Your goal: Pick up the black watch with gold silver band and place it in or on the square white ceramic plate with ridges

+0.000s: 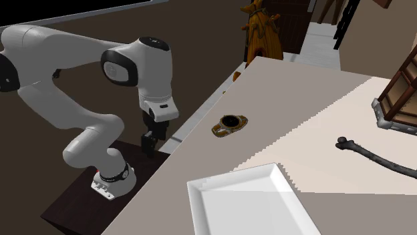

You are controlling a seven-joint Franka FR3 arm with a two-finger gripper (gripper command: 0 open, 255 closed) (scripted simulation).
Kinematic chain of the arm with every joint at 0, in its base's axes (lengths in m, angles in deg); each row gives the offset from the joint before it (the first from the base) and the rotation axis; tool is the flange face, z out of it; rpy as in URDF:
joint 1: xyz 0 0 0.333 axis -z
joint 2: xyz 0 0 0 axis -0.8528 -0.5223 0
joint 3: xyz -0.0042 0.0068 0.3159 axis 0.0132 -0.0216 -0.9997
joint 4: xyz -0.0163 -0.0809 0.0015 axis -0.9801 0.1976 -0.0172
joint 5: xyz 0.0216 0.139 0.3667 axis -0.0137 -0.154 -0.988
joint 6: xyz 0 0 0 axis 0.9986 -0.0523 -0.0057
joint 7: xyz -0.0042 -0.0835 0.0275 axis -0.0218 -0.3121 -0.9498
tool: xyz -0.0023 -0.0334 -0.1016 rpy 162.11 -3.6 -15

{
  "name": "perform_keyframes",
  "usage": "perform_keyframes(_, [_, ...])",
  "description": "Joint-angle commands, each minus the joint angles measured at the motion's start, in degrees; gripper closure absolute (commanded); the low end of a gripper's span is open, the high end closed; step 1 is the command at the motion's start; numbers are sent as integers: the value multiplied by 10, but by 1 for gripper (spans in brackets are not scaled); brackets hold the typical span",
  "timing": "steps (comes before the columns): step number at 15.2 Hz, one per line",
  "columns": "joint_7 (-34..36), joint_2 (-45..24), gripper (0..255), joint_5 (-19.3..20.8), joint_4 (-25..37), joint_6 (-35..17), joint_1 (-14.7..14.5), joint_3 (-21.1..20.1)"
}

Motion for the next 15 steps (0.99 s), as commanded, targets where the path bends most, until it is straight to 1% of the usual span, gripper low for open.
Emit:
perform_keyframes(1, [0,0,0,0,0,0,0,0])
perform_keyframes(8, [-107,-138,0,-11,126,-36,-41,15])
perform_keyframes(15, [-214,-264,0,-36,272,-37,-78,17])
